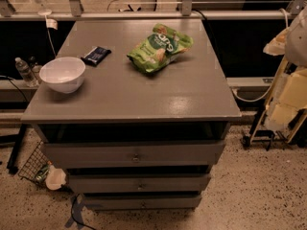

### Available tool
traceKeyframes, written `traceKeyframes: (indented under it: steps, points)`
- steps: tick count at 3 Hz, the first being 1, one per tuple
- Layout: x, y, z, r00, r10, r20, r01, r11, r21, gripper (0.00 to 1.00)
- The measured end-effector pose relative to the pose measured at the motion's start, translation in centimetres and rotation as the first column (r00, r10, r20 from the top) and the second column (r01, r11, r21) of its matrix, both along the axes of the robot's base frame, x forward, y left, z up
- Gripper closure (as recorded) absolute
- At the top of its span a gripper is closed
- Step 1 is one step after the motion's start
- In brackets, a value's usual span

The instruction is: Open top drawer

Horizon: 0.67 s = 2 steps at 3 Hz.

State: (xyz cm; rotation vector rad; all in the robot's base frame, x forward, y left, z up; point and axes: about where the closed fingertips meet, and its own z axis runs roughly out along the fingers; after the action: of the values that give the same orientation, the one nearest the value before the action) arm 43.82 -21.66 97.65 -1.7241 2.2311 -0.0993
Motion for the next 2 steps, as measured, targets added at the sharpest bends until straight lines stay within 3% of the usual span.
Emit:
traceKeyframes:
  steps: [2]
  points:
    - [-1.0, 0.1, -0.4, 0.9994, 0.034, -0.004, -0.034, 0.999, 0.020, 0.00]
